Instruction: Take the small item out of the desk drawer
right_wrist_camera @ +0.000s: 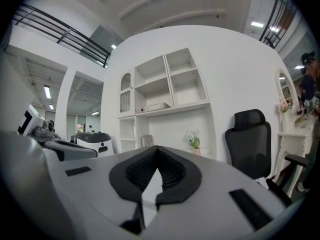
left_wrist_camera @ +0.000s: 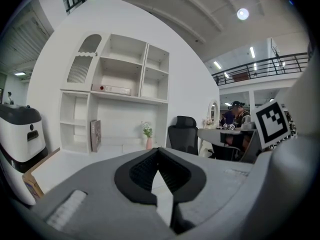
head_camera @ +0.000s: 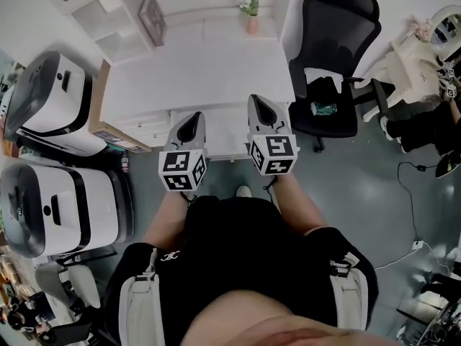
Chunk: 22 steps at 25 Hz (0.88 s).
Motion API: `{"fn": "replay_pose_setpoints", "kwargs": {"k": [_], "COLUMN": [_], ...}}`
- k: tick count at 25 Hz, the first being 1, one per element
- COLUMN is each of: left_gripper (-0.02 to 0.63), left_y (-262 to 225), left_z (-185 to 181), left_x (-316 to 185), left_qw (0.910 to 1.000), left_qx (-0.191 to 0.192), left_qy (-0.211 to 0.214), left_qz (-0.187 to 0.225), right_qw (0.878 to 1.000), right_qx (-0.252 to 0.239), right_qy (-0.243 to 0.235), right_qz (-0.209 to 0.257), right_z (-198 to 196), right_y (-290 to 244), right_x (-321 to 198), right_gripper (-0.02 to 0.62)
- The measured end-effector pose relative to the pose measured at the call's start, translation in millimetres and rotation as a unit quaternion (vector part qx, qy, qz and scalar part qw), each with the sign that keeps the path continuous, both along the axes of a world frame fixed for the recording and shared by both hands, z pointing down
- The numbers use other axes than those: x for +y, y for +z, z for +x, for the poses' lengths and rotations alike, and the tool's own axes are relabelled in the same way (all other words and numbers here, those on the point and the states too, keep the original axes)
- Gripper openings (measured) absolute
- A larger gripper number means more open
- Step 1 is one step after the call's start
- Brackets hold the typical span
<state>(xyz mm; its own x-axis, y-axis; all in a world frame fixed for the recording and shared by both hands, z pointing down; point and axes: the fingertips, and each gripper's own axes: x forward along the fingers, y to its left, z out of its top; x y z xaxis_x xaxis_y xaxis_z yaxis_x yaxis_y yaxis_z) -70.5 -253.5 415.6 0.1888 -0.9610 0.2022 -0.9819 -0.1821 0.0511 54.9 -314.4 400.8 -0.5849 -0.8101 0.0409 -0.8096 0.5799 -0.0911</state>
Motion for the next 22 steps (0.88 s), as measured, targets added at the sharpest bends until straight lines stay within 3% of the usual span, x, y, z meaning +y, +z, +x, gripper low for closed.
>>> {"fn": "replay_pose_setpoints", "kwargs": {"k": [13, 16, 22], "left_gripper": [0.015, 0.015, 0.015], "left_y": [-1.7, 2.9, 12.5], "left_z": [-40.6, -52.5, -71.4], "left_x": [-58.7, -72.4, -92.7], "left_qw": [0.9994, 0.9992, 0.9989], "left_qx": [0.012, 0.016, 0.018], "left_qy": [0.034, 0.037, 0.044], "left_qz": [0.004, -0.001, -0.009], "right_qw": [1.000, 0.999, 0.994], "right_qx": [0.001, 0.018, 0.069], "right_qy": [-0.004, -0.025, -0.019], "right_qz": [-0.013, -0.027, -0.084], "right_z": [-48.9, -68.2, -88.2], "right_y": [10.3, 20.2, 65.5], "right_x": [-43.3, -52.7, -69.7], "right_gripper": [-0.003, 0.151, 0.189]}}
